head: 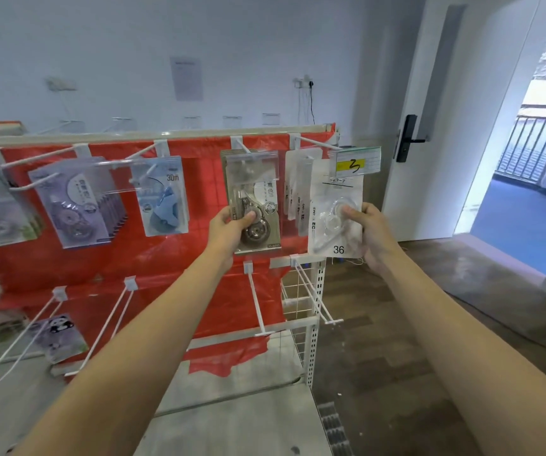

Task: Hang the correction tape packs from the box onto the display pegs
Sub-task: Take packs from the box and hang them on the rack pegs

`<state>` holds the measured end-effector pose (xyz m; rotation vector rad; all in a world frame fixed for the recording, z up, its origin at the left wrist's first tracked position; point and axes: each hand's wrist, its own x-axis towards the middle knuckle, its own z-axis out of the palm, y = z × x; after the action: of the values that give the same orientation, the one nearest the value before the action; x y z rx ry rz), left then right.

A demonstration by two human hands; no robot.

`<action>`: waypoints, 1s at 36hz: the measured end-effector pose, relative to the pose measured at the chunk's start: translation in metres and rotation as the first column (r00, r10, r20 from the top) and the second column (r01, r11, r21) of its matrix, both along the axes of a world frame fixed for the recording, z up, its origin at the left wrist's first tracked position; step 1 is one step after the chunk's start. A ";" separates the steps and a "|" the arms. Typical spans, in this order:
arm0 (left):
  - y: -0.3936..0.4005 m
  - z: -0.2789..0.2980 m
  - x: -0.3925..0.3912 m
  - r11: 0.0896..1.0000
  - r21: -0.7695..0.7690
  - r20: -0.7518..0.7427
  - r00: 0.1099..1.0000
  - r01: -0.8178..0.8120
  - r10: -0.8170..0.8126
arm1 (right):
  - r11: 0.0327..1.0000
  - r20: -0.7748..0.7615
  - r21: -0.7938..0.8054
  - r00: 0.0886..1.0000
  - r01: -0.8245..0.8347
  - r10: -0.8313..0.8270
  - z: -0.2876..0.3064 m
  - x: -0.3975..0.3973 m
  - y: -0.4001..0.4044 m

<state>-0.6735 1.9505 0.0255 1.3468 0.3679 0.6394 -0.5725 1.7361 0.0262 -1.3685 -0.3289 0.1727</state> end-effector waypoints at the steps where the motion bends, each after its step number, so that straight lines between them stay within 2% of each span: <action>1: -0.001 0.000 0.000 1.000 -0.004 0.004 1.000 0.002 -0.002 | 1.000 -0.001 -0.005 1.000 0.001 -0.001 0.000 0.000 0.000; 5: -0.002 0.000 0.000 1.000 -0.015 0.013 1.000 0.011 -0.011 | 0.999 -0.003 -0.031 1.000 0.030 -0.030 0.004 0.004 0.005; 10: -0.004 0.001 -0.001 1.000 -0.022 0.004 1.000 0.003 -0.003 | 0.983 0.027 -0.162 0.996 0.084 -0.080 0.012 0.007 0.018; 14: -0.004 0.000 0.000 1.000 -0.005 -0.011 1.000 -0.008 0.008 | 0.975 0.052 -0.205 0.996 0.083 -0.074 0.010 0.010 0.030; 20: 0.002 -0.007 -0.003 0.997 0.044 -0.049 0.997 -0.058 0.060 | 0.985 0.114 -0.164 0.991 -0.047 0.066 -0.010 0.008 0.036; 24: 0.006 -0.006 0.001 0.992 0.067 -0.080 0.991 -0.103 0.109 | 0.994 -0.001 -0.105 0.999 -0.043 0.043 -0.027 0.026 0.041; 31: 0.010 -0.004 0.026 0.975 0.080 -0.168 0.962 -0.207 0.217 | 0.964 0.059 -0.260 0.997 0.062 -0.048 -0.008 0.043 0.056; 36: 0.011 -0.003 0.045 0.957 0.103 -0.202 0.937 -0.270 0.286 | 0.906 0.122 -0.406 0.990 0.115 -0.071 -0.003 0.062 0.064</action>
<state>-0.6287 1.9613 0.0225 1.4525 0.7270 0.7486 -0.5104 1.7999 0.0235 -1.8152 -0.3241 0.0928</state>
